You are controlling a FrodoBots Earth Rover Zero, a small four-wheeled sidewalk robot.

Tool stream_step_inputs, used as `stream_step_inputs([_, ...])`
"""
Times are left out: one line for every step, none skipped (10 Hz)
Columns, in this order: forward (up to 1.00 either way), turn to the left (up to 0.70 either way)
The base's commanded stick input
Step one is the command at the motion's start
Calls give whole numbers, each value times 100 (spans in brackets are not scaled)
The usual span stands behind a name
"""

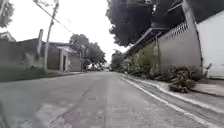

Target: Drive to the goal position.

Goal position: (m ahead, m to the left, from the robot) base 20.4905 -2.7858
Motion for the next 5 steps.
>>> stream_step_inputs([100,-39])
stream_step_inputs([99,-36])
stream_step_inputs([100,0])
stream_step_inputs([100,0])
stream_step_inputs([100,0])
